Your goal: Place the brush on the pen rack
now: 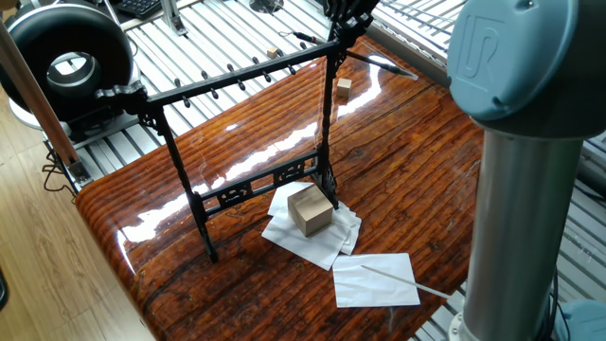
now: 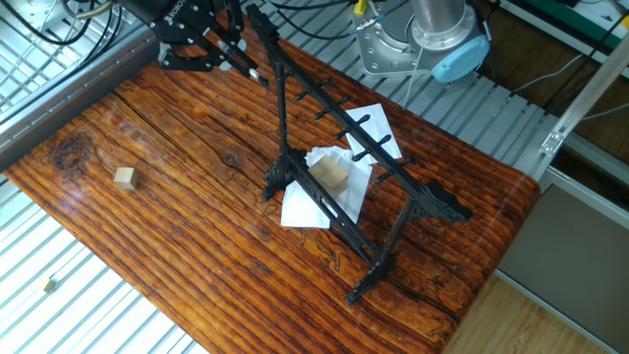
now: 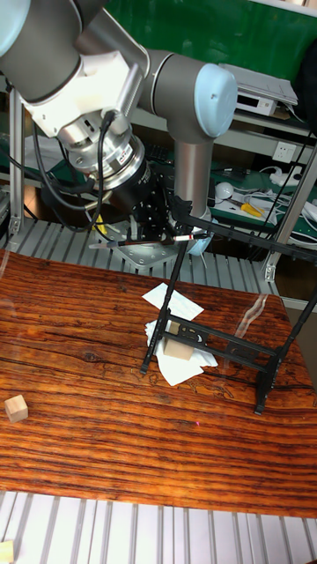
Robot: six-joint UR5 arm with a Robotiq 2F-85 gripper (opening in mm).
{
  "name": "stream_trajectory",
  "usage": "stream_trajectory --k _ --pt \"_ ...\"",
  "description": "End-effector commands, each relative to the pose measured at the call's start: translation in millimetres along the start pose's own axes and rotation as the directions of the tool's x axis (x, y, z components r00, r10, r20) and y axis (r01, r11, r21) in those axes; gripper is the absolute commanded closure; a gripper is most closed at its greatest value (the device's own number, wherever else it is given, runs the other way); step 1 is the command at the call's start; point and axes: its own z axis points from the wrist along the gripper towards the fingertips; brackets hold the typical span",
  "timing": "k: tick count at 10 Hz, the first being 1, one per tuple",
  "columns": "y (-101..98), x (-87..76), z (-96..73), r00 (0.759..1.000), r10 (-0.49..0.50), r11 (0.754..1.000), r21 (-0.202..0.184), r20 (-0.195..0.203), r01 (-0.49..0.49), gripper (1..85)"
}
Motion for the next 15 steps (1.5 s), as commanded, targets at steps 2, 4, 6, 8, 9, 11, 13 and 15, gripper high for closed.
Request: stream_trajectory --k 2,4,6,8,9,11,13,15 --pt "-1.1 5.1 1.9 1.000 -0.014 1.000 0.024 0.004 0.014 84.7" --pt "-0.5 5.6 2.0 1.000 -0.014 1.000 0.026 0.005 0.014 84.7" --pt "1.1 4.1 1.6 1.000 -0.022 0.999 0.025 0.009 0.021 84.7" --pt "7.6 1.1 0.9 0.999 -0.045 0.999 0.008 0.017 0.045 84.7" --pt "11.6 -1.6 0.7 0.998 -0.059 0.998 -0.004 0.028 0.059 84.7" --pt "11.9 -2.3 1.0 0.997 -0.073 0.997 0.001 0.033 0.073 84.7" --pt "12.0 -0.1 1.9 0.996 -0.086 0.996 0.007 0.031 0.086 84.7" --pt "11.0 1.7 2.6 0.995 -0.095 0.995 0.011 0.028 0.095 84.7"
